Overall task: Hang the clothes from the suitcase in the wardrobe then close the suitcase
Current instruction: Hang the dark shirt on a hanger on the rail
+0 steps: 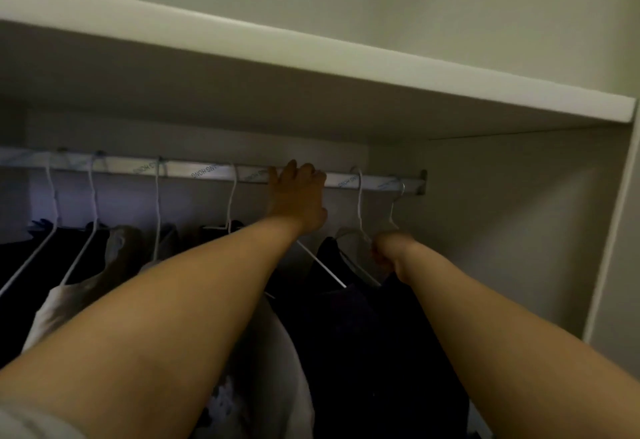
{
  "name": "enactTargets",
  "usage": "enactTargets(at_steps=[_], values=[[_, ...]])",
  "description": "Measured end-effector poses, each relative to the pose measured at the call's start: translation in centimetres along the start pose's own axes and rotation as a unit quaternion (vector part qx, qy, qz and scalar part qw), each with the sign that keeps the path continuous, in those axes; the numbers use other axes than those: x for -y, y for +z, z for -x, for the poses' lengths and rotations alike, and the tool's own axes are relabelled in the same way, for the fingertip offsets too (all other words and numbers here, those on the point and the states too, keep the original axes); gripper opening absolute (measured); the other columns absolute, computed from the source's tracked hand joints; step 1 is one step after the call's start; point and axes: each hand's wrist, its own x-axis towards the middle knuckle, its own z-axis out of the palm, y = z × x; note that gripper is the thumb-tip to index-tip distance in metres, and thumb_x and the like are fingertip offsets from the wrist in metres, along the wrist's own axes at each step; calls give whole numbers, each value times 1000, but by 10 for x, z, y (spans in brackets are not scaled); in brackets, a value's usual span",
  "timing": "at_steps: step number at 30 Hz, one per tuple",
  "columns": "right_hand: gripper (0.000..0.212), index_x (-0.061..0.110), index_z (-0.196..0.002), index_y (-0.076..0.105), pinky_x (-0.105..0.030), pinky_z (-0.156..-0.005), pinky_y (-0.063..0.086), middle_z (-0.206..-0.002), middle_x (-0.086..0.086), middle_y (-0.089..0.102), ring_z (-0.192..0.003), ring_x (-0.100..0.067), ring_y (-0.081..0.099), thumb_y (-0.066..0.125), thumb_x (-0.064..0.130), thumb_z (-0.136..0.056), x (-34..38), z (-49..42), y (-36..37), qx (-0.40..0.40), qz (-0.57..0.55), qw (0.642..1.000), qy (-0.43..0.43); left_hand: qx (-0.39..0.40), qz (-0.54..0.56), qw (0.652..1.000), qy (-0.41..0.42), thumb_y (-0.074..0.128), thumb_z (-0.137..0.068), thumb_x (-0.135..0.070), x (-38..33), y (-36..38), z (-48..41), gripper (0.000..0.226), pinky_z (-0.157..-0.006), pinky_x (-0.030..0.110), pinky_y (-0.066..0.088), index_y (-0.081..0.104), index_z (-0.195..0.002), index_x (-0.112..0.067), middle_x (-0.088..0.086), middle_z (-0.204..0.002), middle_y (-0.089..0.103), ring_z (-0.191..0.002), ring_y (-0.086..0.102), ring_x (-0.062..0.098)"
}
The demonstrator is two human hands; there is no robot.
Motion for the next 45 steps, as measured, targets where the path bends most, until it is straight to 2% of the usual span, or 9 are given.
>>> enactTargets(at_steps=[9, 15, 17, 20, 24, 27, 35, 39, 45], values=[[34, 7, -66, 45, -20, -40, 35, -62, -9, 44, -46, -18, 41, 36, 10, -99, -8, 11, -8, 98, 48, 993, 50, 7, -50, 999, -1, 54, -87, -44, -15, 16, 11, 83, -116, 52, -5, 8, -151, -17, 8, -156, 8, -146, -2, 32], [15, 0, -81, 48, -22, -39, 40, -61, -12, 48, -37, -16, 47, 44, 2, -95, -17, 17, -1, 93, 80, 992, 40, 42, -13, 996, 81, 47, -89, -35, -49, 39, 53, 37, -108, 41, 22, 55, -122, -19, 9, -128, 52, -126, 40, 28], [5, -3, -86, 54, -29, -50, 48, -64, -16, 54, -48, -22, 53, 49, -3, -88, -21, 17, -2, 51, 68, 996, 27, 138, 3, 983, 122, 44, -93, -38, -59, 40, 62, 30, -107, 41, 23, 60, -112, -23, 7, -119, 60, -118, 49, 26], [28, -9, -109, 58, -41, -81, 53, -101, -27, 63, -92, -36, 64, 55, 0, -82, -29, 21, -7, 18, 71, 997, 23, 256, 22, 959, 117, 38, -95, -50, -69, 39, 72, 36, -108, 46, 20, 59, -109, -25, 3, -114, 61, -115, 52, 24], [41, -5, -123, 55, -42, -92, 52, -117, -25, 61, -104, -38, 62, 59, 9, -84, -43, 33, -13, 8, 77, 997, 22, 254, 28, 962, 93, 38, -95, -52, -67, 32, 78, 35, -104, 42, 26, 55, -83, -23, 1, -91, 56, -103, 54, 23], [42, -2, -118, 59, -45, -93, 52, -114, -23, 63, -102, -38, 64, 64, 18, -81, -51, 42, -16, 6, 69, 997, 18, 237, 27, 967, 88, 45, -93, -47, -59, 21, 86, 35, -80, 32, 38, 56, -75, -19, 0, -79, 53, -85, 51, 20], [40, -3, -119, 59, -43, -95, 51, -117, -24, 62, -106, -37, 62, 64, 13, -82, -51, 63, -14, 39, 104, 994, 1, 278, 11, 957, 87, 60, -88, -32, -47, -8, 106, 25, -72, 31, 41, 62, -101, -11, 1, -89, 55, -83, 51, 19], [17, 4, -88, 62, -37, -84, 49, -96, -18, 61, -88, -29, 60, 55, 19, -92, -45, 75, -13, 60, 56, 996, -37, 264, 17, 961, 76, 57, -89, -34, -61, -9, 105, 28, -78, 33, 46, 62, -105, -12, 7, -102, 61, -90, 55, 24], [32, 12, -120, 58, -37, -99, 37, -126, -16, 55, -121, -35, 46, 43, 26, -96, -46, 86, -54, -185, 283, 938, -72, 257, -8, 965, 43, 51, -93, -35, -69, -6, 101, 37, -86, 37, 47, 56, -120, -11, 10, -121, 56, -109, 55, 30]])
